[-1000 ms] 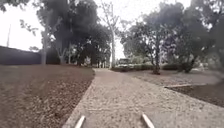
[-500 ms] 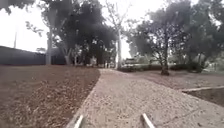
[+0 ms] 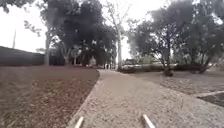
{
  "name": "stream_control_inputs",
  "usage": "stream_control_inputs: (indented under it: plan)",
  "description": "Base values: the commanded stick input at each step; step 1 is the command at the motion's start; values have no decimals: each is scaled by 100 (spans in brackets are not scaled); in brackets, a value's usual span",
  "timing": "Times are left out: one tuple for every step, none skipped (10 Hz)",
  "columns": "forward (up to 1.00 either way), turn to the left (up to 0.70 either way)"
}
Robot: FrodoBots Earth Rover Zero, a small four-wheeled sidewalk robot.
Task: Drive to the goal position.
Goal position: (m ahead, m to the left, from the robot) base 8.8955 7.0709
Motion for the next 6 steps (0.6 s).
stream_control_inputs:
  plan:
    - [100,-24]
    - [100,-18]
    - [100,-13]
    - [100,-6]
    - [100,0]
    - [100,0]
